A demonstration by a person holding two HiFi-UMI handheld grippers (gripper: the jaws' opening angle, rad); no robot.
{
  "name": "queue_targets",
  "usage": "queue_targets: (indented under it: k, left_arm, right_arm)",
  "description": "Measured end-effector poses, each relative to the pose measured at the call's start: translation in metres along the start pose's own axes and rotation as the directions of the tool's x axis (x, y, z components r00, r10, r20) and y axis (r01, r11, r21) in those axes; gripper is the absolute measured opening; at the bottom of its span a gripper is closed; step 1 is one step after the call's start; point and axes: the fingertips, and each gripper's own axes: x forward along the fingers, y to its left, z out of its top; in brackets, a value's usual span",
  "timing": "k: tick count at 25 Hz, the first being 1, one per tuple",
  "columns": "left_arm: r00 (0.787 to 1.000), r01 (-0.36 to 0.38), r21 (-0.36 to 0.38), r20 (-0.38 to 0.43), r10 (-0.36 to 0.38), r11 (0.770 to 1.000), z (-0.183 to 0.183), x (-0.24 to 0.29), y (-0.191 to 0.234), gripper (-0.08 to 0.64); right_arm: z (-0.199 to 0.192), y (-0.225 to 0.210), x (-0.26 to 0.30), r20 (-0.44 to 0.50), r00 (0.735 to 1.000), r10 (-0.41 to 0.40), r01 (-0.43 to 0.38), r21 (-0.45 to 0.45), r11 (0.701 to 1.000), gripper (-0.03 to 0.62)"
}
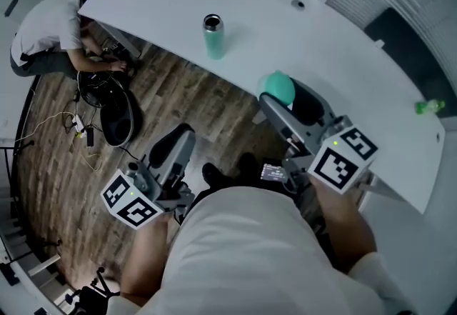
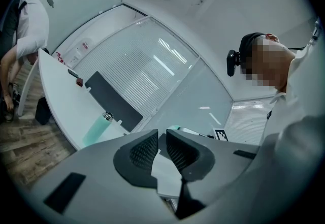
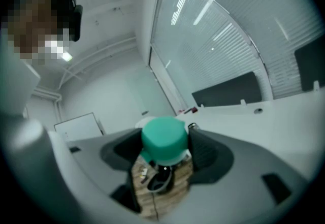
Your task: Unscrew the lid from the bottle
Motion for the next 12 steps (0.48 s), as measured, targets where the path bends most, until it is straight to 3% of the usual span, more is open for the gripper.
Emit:
queue_targets:
  k: [12]
  left_arm:
    - [1.0, 0.007, -0.008, -0.015, -0.007, 1.0, -0.0109, 0.0, -0.0025, 0.06]
  right_arm:
    - [-0.0069, -0.0019, -0.0078, -0.003, 1.0, -0.014, 0.014, -0.003, 1.0, 0.296]
